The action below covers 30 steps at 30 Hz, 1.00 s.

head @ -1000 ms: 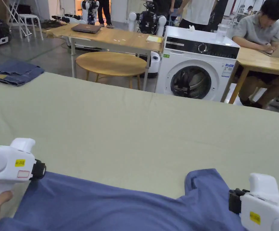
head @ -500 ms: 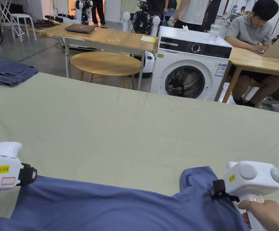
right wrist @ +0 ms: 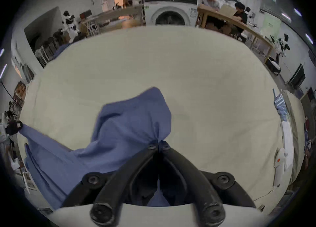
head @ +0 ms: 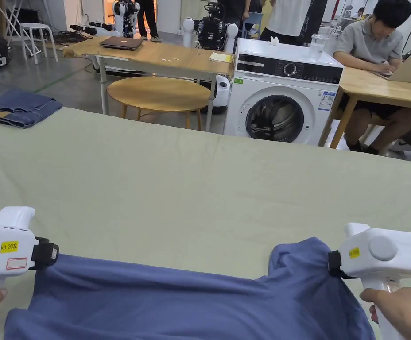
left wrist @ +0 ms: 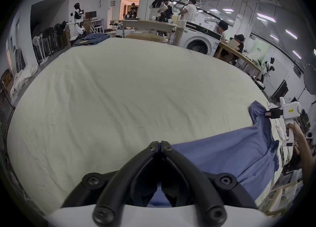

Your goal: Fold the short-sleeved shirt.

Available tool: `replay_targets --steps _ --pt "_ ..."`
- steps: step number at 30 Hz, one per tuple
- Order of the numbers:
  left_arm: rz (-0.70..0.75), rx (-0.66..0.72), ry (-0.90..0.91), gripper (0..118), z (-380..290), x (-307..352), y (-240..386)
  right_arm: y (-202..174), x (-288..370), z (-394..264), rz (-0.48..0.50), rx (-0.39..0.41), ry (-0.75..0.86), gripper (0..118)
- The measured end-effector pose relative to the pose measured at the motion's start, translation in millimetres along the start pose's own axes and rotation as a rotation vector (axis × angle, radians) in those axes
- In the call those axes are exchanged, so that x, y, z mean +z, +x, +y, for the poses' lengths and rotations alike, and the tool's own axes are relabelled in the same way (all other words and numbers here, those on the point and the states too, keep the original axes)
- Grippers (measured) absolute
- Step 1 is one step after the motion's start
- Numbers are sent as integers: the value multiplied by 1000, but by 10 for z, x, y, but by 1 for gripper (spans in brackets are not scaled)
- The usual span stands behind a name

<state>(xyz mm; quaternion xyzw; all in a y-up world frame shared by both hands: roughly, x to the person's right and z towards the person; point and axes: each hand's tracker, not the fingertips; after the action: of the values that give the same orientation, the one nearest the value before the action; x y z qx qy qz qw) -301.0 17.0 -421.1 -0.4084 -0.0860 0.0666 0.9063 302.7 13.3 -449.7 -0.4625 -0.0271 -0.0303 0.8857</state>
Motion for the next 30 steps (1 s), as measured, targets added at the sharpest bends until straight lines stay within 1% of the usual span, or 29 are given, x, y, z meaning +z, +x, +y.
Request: replay_targets --steps 1,2,3,4,6,7,9,14,17,20,23,26,27,30 --pt "-2 2 10 0 -2 55 -4 -15 161 -48 10 11 25 0" --pt "-5 3 23 0 -15 114 -8 -37 305 -99 -2 21 30 0" --pt "-2 8 41 0 -38 187 -12 -15 397 -111 -34 46 60 0" --pt "2 17 52 0 -61 254 -16 -24 539 -165 -37 70 81 0" --pt "-9 18 64 0 -100 375 -31 2 806 -292 -45 60 97 0" --pt "-11 14 73 0 -135 460 -38 37 936 -354 -28 61 125 0" --pt "-13 9 85 0 -183 584 -53 51 1178 -496 -24 53 148 0" --pt "-54 24 129 0 -400 941 -133 20 1645 -943 -28 81 205 0" --pt "-69 35 134 0 -583 1076 -183 94 1689 -1197 -38 97 198 0" --pt "-79 42 115 0 -822 1142 -213 134 1683 -1512 -40 91 164 0" --pt "-72 46 64 0 -1079 1104 -253 208 1639 -1824 -36 68 114 0" --pt "-55 38 -1 0 -1361 1014 -285 276 1552 -2089 -64 61 57 0" --pt "-47 40 -18 0 -1438 980 -296 206 1569 -2200 -72 63 32 0" --pt "-39 42 -71 0 -1628 859 -318 228 1394 -2383 -86 71 -24 0"
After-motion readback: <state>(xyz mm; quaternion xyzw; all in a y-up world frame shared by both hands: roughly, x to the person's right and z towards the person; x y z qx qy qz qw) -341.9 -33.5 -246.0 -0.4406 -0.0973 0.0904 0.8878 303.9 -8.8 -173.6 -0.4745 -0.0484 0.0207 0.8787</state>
